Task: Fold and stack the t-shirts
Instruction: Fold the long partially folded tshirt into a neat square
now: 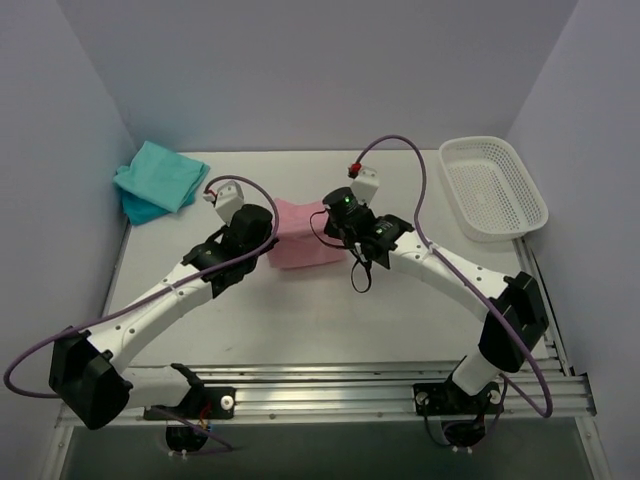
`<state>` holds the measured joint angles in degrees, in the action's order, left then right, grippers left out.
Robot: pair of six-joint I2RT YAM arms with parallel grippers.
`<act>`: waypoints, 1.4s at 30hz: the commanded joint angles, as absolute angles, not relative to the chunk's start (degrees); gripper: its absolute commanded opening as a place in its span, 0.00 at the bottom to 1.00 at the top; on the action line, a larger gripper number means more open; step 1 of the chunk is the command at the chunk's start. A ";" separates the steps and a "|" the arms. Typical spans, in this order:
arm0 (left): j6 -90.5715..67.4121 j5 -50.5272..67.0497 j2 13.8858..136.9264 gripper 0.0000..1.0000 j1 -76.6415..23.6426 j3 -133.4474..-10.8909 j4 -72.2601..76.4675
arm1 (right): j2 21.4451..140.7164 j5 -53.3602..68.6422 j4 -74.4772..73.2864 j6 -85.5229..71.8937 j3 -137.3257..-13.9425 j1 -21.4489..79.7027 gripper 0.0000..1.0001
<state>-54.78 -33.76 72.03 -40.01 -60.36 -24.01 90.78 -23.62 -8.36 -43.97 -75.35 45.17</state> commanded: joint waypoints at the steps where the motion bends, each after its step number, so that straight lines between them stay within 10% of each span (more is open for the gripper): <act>1: -49.49 -26.11 74.61 0.02 -37.44 -62.84 -17.93 | 90.70 -25.58 -10.90 -42.45 -77.08 43.51 0.00; 42: -43.59 3.07 96.16 0.02 -21.97 -78.05 -10.63 | 103.19 -18.46 -12.04 -36.21 -91.50 34.54 0.00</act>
<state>-44.27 0.73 98.37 -22.28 -75.90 -12.71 105.95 -17.76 -11.53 -37.19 -92.12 34.85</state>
